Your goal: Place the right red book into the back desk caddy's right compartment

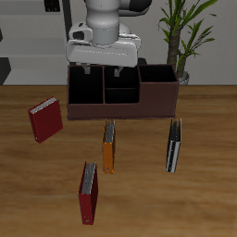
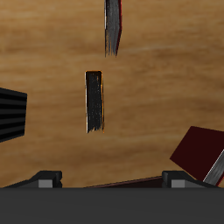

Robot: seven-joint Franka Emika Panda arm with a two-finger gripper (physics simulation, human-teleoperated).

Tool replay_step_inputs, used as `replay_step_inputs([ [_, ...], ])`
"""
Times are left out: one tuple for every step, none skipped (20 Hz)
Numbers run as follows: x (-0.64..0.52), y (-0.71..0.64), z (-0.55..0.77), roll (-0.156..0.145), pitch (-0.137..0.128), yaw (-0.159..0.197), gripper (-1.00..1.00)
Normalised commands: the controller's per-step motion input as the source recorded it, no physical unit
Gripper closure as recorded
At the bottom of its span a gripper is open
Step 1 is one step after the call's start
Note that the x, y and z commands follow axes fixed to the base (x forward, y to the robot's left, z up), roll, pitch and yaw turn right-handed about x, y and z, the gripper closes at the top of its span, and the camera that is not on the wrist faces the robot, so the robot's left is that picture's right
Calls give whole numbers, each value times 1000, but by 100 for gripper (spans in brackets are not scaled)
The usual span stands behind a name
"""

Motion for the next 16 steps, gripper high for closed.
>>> replay_step_inputs([
  [73, -512, -23, -138, -4, -79, -100],
  [-13, 42, 8, 0, 0, 0, -100],
  [148, -453, -55, 193, 17, -8, -100],
  [30, -151, -72, 159, 58, -22, -100],
  [-58, -289, -14, -36, -31, 17, -100],
  [31, -303, -19, 70, -33, 11, -100],
  [39, -335, -110, 25, 5, 56, -100],
  [-4, -469, -108, -36, -6, -17, -100],
  [-24, -416, -152, -9, 2, 27, -100],
  [-28, 13, 3, 0, 0, 0, -100],
  [9, -565, -168, -27, 8, 22, -100],
  [-70, -656, -181, -87, 3, -28, -100],
  [-113, -570, -191, -5, 24, -118, -100],
  [-92, -528, -170, 16, -27, 64, -100],
  [-135, -591, -129, -17, -69, 32, -100],
  [-206, -462, -154, 15, -27, -35, -100],
])
